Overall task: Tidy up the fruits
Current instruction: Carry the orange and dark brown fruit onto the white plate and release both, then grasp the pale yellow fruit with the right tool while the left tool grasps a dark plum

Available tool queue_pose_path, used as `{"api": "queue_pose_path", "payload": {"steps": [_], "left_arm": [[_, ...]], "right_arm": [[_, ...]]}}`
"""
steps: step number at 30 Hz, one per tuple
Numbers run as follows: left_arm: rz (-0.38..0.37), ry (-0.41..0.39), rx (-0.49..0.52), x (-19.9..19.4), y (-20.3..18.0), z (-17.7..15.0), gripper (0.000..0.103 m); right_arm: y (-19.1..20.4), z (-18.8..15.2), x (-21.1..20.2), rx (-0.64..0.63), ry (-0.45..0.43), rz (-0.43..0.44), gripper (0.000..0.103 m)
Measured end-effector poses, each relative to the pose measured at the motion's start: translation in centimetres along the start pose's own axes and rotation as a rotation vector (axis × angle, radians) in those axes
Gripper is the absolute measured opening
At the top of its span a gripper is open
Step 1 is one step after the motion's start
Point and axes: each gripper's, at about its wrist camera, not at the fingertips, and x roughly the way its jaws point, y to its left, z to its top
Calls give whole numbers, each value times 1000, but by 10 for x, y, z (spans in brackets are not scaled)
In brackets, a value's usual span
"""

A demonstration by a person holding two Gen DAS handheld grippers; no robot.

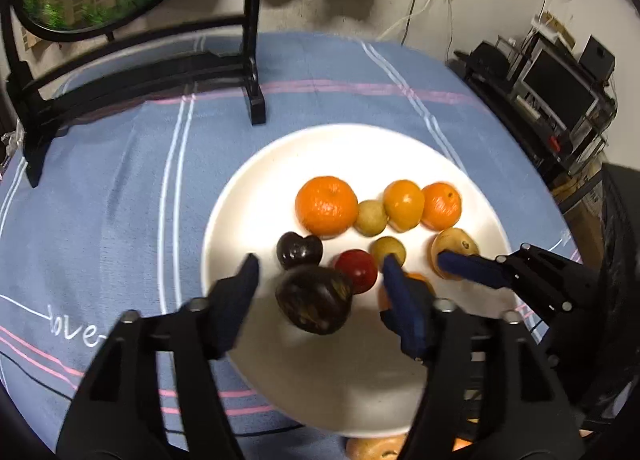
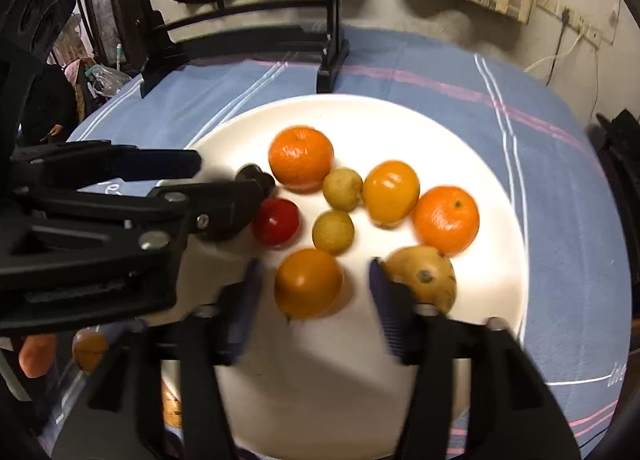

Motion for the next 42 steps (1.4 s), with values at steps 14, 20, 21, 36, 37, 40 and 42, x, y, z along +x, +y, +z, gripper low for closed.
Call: {"api": "queue_pose_path", "payload": {"steps": [14, 20, 21, 36, 37, 40, 42], "left_arm": [[126, -166, -48, -150, -34, -156, 98], [153, -152, 12, -160, -52, -194, 98], [158, -154, 23, -162, -54, -197, 98], [159, -110, -2, -163, -34, -221, 98], [159, -109, 0, -162, -35, -221, 98], [153, -106, 5, -162, -36, -221, 98], [144, -99, 9, -161, -37, -222, 98]], "right_arm": [[22, -136, -148, 184, -96, -104, 102], [28, -170, -167, 333, -84, -58, 102], [31, -170, -168, 329, -82, -60, 102], [21, -169, -138, 323, 15, -115, 102], [19, -170, -137, 329, 17, -117, 102], [12, -167, -135, 348, -1, -126, 102], [9, -160, -133, 331, -43, -125, 102]]}}
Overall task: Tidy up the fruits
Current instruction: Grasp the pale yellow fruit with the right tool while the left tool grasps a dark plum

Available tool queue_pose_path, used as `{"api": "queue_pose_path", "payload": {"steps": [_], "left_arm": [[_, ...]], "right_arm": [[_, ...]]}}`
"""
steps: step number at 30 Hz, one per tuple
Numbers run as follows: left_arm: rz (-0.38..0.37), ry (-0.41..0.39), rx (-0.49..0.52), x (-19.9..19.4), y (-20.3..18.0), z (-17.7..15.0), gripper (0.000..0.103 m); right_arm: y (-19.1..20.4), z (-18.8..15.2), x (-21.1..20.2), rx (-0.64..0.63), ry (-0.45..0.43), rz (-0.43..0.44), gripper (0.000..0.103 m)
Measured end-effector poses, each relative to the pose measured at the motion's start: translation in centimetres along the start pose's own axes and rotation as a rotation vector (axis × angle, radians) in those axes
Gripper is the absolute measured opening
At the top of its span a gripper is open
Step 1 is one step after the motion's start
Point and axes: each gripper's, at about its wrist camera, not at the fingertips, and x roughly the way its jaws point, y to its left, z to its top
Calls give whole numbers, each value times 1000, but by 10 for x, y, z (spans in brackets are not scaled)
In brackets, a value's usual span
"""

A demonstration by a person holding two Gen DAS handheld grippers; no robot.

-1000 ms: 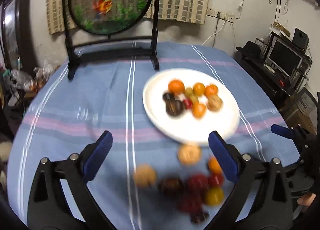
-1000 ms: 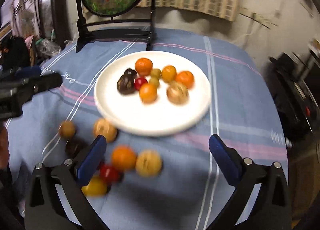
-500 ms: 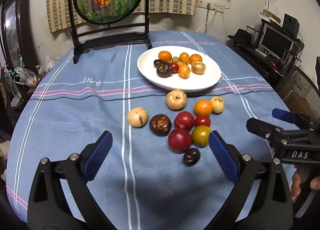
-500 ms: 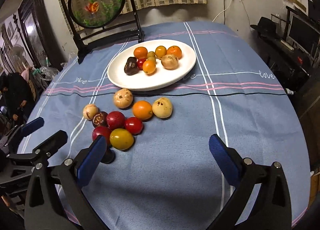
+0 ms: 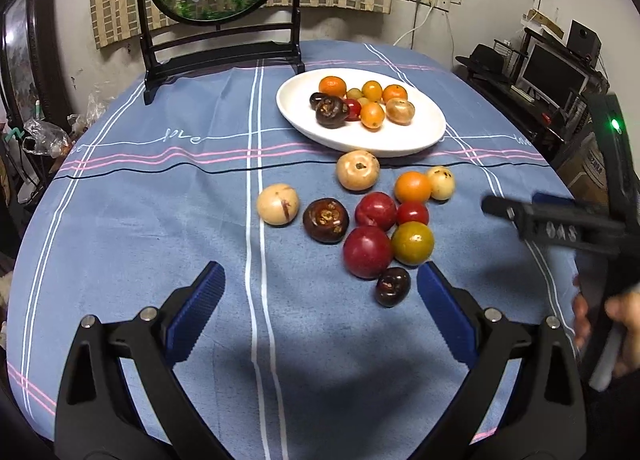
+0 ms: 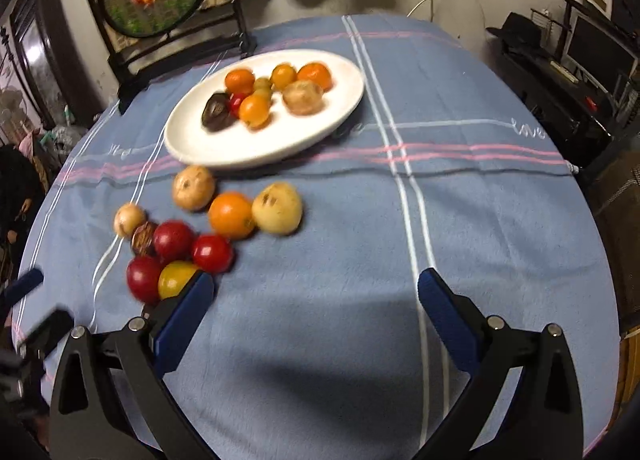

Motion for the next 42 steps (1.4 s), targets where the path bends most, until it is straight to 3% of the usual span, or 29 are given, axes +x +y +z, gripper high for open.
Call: {"api": "queue_pose_path", "payload": {"steps": [2, 5, 7, 12, 19, 21, 26, 30, 36, 42], "left_arm": [[-7, 3, 8, 0, -2, -2, 98], [-4, 3, 22, -2, -3, -5, 98], [-1, 6, 17, -2, -1, -7, 98], [5, 28, -11, 1, 9, -8, 98], [8, 65, -37, 10, 14, -10, 98], [8, 70, -33, 12, 11, -10, 98], [3, 87, -29, 18, 6, -9, 98], [-18, 89, -20, 20, 0, -9, 98], [-43, 84, 11, 30, -17, -10, 97], [-104, 149, 39, 51, -39, -16, 77]], "right_arm": [[6, 5, 7, -79, -24, 32, 100], [8, 13, 29, -149, 26, 55, 62], [-1, 17, 48, -131, 85, 101, 52], [3, 22, 66, -164, 127, 178, 52], [16, 32, 85, -244, 104, 168, 51], [17, 35, 87, -248, 89, 191, 39], [20, 39, 91, -239, 66, 190, 38], [14, 37, 62, -190, 68, 170, 38], [1, -4, -17, -151, -43, 167, 38], [-15, -40, -40, -101, -58, 145, 38]]}}
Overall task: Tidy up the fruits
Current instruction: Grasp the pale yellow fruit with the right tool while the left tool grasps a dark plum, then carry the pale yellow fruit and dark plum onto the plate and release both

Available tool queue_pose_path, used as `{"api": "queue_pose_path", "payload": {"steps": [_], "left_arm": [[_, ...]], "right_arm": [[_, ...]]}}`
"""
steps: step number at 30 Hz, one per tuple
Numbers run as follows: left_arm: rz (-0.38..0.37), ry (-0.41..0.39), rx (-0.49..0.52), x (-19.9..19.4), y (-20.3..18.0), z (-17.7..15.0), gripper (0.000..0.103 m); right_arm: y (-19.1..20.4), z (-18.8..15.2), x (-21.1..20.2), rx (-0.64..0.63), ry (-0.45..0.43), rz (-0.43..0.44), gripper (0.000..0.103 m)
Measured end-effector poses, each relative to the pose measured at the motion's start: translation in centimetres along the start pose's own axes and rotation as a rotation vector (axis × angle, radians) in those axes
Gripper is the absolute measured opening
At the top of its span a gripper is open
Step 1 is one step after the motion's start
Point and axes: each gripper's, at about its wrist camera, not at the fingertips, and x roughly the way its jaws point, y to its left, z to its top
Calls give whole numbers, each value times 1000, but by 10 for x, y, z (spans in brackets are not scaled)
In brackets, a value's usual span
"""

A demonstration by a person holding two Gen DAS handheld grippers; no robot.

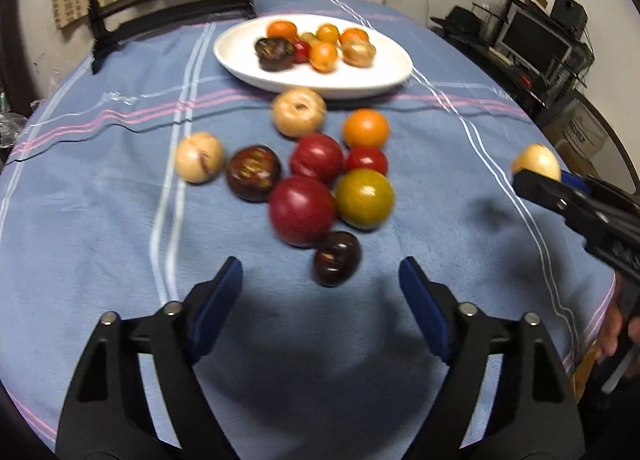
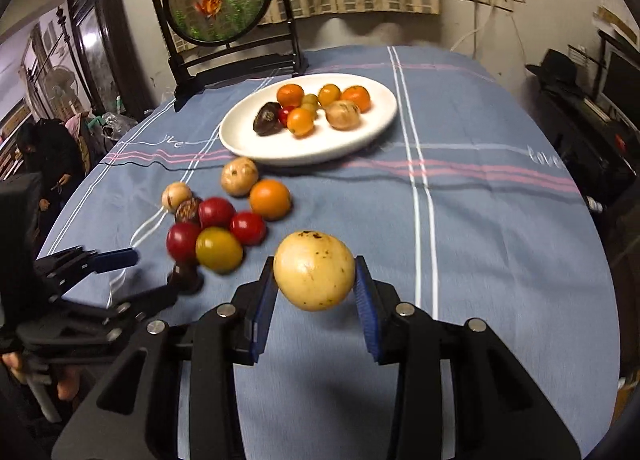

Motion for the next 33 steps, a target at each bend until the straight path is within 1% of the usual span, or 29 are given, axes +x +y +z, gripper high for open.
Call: {"api": "queue_pose_path", "payload": {"steps": [1, 2, 4, 6, 12, 14, 15, 18, 20, 22, 23, 27, 33], "left_arm": [[-2, 9, 5, 3, -2, 0, 72], [0, 14, 12, 6, -4, -1, 69], [1, 18, 25, 9, -9, -2, 57], [4, 30, 28, 12, -11, -2, 52], [20, 41, 8, 19, -12, 1, 52], [26, 40, 8, 20, -13, 1, 51], [25, 40, 7, 21, -13, 1, 49], [10, 39, -6, 23, -11, 4, 48], [9, 36, -12, 23, -9, 5, 42], [24, 28, -9, 24, -7, 4, 31], [15, 24, -9, 24, -6, 4, 29], [-10, 19, -32, 18, 0, 4, 29], [-29, -31, -36, -10, 1, 2, 29]], "right_arm": [[-2, -4, -2, 4, -1, 3, 38], [-2, -7, -4, 4, -1, 4, 38], [-4, -10, -6, 9, -2, 5, 38], [-6, -11, -7, 16, -7, 14, 38], [-8, -15, -6, 13, -3, 31, 38], [-8, -15, -5, 14, 3, 35, 38], [-7, -16, -5, 13, 5, 36, 38], [-4, -15, -7, 7, 4, 38, 38], [-3, -15, -7, 6, 5, 40, 38], [-1, -15, -6, 6, 8, 46, 38], [1, -15, -6, 4, 9, 48, 38], [6, -14, -6, -5, 11, 49, 38], [9, -12, 0, -3, 25, 59, 38]]}}
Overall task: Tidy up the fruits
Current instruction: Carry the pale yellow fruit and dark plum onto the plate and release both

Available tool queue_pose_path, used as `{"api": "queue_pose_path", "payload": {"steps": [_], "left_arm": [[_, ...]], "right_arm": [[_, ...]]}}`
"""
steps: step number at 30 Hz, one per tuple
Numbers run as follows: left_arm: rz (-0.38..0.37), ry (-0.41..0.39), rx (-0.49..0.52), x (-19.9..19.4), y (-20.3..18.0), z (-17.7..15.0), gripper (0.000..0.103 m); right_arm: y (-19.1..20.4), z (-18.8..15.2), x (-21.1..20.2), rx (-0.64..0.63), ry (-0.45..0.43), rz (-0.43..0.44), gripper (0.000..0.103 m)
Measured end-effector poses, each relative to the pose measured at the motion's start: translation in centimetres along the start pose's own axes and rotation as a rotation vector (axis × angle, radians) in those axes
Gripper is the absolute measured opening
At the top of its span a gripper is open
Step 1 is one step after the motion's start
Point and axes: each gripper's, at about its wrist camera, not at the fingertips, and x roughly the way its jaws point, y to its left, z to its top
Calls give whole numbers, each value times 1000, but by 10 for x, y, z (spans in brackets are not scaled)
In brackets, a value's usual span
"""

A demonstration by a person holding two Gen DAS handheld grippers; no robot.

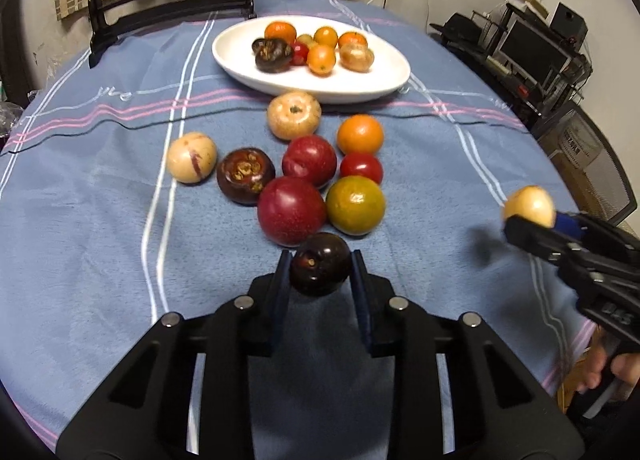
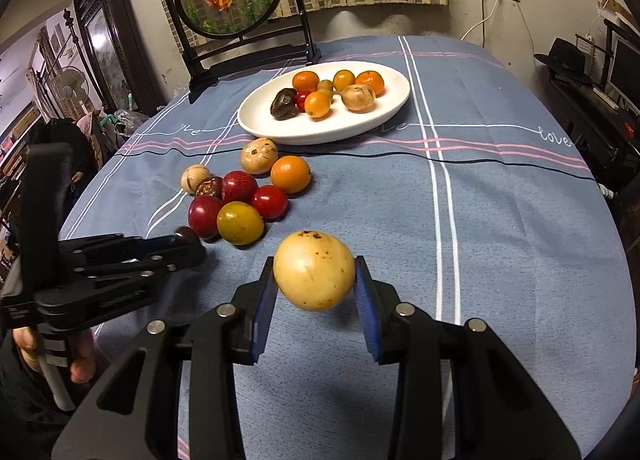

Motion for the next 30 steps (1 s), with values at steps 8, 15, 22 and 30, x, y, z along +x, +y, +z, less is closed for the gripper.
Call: {"api": "queue_pose_path", "payload": {"steps": [8, 15, 22, 30], "left_arm": [[-32, -43, 3, -25, 4, 4, 29], [-59, -21, 19, -26, 14, 17, 29], [-47, -40, 24, -20, 35, 78, 29], [53, -34, 48, 28, 53, 178, 30]], "right_arm": [[12, 5, 5, -17, 4, 12, 38], [21, 16, 11, -38, 19, 21, 38], [30, 67, 22, -98, 13, 48, 38], [46, 152, 94, -172, 72, 56, 38]]}}
